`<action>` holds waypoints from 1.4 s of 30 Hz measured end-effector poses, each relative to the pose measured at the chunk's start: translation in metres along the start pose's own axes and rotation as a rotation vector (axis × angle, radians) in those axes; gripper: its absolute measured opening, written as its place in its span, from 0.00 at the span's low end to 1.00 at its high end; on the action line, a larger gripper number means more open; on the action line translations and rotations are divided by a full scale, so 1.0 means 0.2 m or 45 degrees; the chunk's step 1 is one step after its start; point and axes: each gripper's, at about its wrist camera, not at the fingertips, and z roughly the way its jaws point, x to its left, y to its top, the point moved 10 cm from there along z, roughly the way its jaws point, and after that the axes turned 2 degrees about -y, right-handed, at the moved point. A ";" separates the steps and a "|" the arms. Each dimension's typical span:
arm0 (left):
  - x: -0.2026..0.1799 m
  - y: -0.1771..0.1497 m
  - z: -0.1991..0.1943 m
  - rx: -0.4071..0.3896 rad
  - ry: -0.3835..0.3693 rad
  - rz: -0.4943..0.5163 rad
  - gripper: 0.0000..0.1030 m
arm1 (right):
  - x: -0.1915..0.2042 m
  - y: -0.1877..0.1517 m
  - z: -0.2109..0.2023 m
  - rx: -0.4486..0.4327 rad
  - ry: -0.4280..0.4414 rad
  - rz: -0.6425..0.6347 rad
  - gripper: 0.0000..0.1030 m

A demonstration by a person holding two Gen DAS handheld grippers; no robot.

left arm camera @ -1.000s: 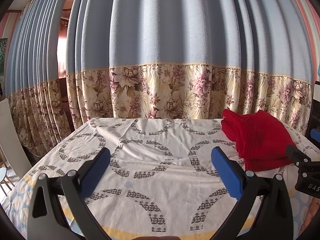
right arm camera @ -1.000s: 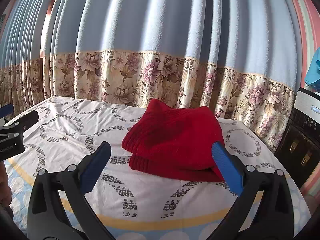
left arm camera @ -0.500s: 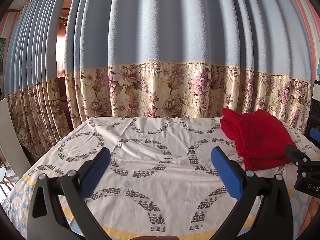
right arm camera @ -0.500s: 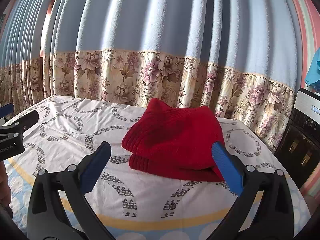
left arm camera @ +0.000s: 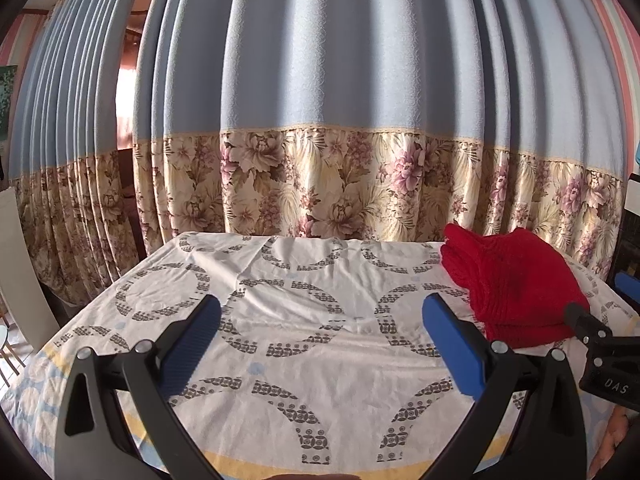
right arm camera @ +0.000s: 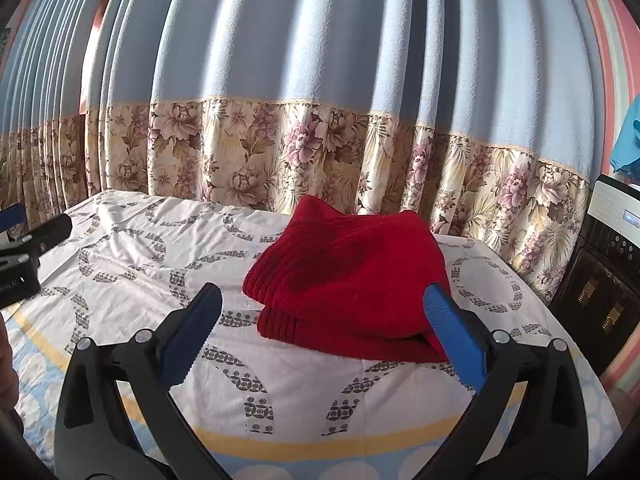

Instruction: Fold small clothes

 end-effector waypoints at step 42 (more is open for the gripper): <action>0.02 0.01 -0.03 -0.025 0.030 0.047 0.98 | -0.03 0.02 0.01 0.009 0.003 0.015 0.97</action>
